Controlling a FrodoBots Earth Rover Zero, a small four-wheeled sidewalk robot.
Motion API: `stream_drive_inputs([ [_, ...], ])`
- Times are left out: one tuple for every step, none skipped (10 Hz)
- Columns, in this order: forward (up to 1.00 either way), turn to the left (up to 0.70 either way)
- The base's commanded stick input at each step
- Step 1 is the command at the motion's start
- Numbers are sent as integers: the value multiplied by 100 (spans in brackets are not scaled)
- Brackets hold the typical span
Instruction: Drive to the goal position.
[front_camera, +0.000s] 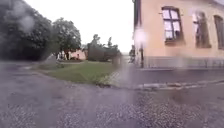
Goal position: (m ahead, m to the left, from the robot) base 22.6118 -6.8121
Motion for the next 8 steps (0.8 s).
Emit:
stream_drive_inputs([
  [45, -27],
  [45, -27],
  [45, -17],
  [45, 0],
  [45, 0],
  [45, 0],
  [45, 0],
  [45, 0],
])
